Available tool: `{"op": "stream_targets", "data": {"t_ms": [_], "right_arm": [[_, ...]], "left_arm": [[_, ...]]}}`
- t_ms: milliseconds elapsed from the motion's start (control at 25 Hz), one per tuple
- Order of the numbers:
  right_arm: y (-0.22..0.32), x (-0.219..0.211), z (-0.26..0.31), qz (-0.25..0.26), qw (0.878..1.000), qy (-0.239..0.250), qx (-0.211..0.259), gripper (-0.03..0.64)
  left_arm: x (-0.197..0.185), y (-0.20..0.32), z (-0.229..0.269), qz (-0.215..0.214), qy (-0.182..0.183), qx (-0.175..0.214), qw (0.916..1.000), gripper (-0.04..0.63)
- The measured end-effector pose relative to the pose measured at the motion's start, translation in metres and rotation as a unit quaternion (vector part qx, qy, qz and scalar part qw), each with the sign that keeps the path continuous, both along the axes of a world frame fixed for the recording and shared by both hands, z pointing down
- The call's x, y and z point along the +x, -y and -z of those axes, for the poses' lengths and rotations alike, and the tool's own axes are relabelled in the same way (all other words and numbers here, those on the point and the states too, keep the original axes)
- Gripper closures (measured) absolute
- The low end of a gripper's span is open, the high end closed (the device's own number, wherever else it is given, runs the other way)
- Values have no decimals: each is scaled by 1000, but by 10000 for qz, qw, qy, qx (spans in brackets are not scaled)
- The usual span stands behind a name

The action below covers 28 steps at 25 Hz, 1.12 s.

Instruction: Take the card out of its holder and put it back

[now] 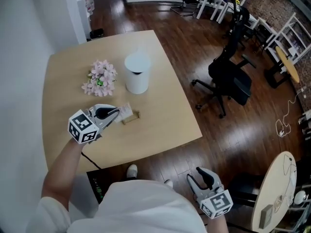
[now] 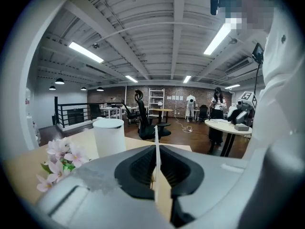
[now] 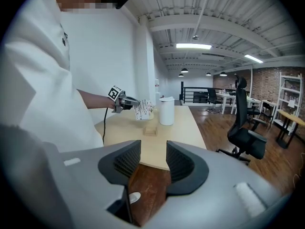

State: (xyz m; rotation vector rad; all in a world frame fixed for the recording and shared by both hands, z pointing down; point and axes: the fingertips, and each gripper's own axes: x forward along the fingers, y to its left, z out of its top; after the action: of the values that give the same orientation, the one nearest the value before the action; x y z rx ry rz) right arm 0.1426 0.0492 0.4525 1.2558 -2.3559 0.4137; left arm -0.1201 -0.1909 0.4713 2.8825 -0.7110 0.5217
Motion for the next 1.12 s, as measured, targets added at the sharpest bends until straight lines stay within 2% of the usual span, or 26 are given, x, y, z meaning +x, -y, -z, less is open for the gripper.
{"op": "stream_targets", "data": {"t_ms": [400, 1120], "right_arm": [[-3, -17, -2, -611, 9980, -90, -163, 446], [8, -11, -6, -749, 9967, -145, -277, 446]], "left_arm": [[16, 37, -37, -339, -67, -310, 9989, 580], [26, 52, -66, -308, -33, -537, 9981, 580]]}}
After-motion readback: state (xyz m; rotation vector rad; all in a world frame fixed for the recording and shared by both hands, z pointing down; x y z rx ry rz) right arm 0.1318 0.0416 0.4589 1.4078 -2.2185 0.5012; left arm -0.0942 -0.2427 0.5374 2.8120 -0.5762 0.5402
